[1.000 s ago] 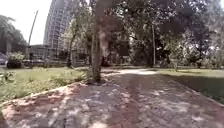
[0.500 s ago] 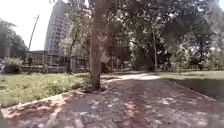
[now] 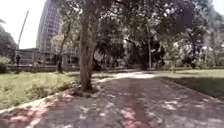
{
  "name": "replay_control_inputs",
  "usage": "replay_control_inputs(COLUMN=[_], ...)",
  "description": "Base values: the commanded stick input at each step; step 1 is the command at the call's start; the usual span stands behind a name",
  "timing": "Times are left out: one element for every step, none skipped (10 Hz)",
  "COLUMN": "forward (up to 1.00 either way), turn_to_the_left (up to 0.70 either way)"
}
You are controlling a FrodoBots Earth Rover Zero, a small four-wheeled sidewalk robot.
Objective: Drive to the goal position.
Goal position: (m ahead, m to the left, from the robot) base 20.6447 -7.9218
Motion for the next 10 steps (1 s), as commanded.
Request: replay_control_inputs(forward=[0.7,0.7,0.7,0.7,0.7,0.7,0.7,0.7,0.7,0.7], turn_to_the_left=[0.0,-0.08,-0.27,-0.35,-0.35,-0.35,-0.35,-0.35,-0.35,-0.35])
